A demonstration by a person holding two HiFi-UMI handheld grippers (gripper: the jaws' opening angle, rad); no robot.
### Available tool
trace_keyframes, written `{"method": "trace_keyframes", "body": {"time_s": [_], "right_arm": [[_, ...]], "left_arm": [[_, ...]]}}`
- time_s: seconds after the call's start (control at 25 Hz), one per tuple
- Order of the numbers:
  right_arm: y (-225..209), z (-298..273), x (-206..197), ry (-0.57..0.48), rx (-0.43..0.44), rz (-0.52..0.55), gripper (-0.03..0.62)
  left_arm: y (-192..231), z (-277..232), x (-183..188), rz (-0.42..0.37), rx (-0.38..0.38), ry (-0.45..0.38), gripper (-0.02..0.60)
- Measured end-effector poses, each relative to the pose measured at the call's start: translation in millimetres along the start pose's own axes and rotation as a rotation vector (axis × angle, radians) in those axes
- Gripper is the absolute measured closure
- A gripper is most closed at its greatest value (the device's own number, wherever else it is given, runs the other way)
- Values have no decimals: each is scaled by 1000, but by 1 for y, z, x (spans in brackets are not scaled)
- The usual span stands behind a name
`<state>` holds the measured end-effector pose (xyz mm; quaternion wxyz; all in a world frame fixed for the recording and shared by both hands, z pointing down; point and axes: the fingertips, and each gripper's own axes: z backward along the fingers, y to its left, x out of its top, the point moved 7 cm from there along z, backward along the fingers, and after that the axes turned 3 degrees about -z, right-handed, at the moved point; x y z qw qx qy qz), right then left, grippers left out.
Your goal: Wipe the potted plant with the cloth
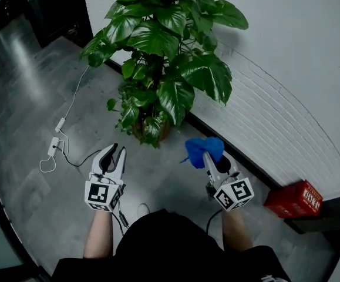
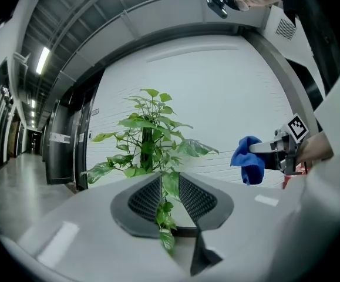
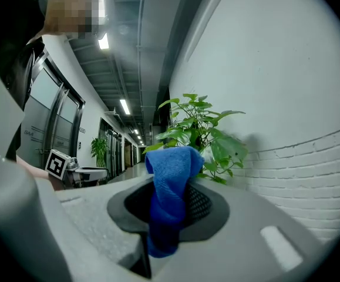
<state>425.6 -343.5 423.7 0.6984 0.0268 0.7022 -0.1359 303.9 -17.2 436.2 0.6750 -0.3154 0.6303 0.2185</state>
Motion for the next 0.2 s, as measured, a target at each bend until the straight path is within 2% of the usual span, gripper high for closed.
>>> {"method": "trace_keyframes", "body": {"time_s": [0.2], "right_arm": [[5, 0, -2, 2, -3, -3, 508]], "left_arm": [[2, 2, -4, 1, -10, 5, 485]]}}
